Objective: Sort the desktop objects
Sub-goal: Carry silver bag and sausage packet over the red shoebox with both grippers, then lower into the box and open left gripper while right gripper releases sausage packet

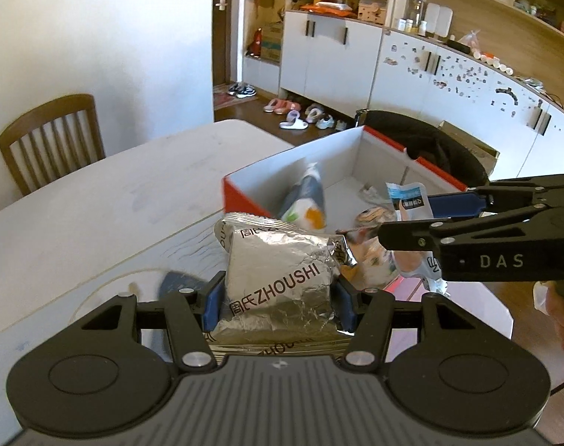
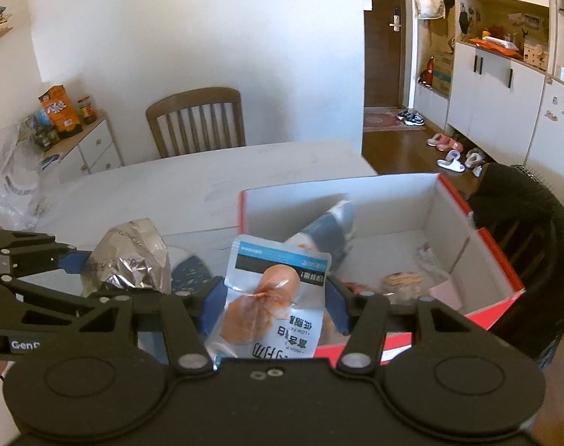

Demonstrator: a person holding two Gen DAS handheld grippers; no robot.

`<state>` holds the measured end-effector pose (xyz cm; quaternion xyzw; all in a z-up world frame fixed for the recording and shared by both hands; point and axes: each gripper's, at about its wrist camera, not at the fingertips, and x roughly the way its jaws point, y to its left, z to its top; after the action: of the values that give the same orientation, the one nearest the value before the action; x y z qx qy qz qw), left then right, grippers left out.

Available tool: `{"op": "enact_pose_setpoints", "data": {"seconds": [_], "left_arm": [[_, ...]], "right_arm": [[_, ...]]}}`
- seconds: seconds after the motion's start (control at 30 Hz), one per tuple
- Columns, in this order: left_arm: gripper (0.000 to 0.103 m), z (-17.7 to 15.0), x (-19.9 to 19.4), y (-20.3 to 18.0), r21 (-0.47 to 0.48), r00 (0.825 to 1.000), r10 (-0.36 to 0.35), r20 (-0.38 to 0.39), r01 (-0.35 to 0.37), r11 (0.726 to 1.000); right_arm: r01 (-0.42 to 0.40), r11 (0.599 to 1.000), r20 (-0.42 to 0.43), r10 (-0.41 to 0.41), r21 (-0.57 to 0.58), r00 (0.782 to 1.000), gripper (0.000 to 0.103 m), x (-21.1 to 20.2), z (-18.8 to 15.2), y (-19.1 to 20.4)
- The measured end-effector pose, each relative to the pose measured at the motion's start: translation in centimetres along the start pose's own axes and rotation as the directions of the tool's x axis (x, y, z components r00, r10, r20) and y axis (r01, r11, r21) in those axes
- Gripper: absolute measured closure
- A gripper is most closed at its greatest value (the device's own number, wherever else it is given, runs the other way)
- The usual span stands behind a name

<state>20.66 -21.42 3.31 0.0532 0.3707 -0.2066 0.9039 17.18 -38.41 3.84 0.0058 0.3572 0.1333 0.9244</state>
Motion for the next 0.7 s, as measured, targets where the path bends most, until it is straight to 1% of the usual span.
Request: {"op": "enact_pose_setpoints", "data": {"seconds": [0.43, 0.6, 0.7], "left_arm": [[0.045, 3.4, 4.9, -5.7, 0.064, 0.999, -0.025, -0.022, 0.026, 0.998], [0.045, 4.7, 6.8, -7.2, 0.089, 0.999, -0.028, -0.038, 0.031, 0.996], [0.046, 5.6, 7.7, -7.9, 0.113, 0.999, -0.041, -0.027, 0.044, 0.993]], "right_arm": [[0.023, 1.0, 0.02, -0.023, 0.001, 1.0, 0.047, 1.4, 1.4, -6.6], [0.04, 0.999, 0.018, -0.04, 0.005, 0.999, 0.047, 2.6, 2.1, -9.1], [0.05, 0.999, 0.013, -0.05, -0.001, 0.999, 0.047, 3.5, 2.3, -10.2]]}}
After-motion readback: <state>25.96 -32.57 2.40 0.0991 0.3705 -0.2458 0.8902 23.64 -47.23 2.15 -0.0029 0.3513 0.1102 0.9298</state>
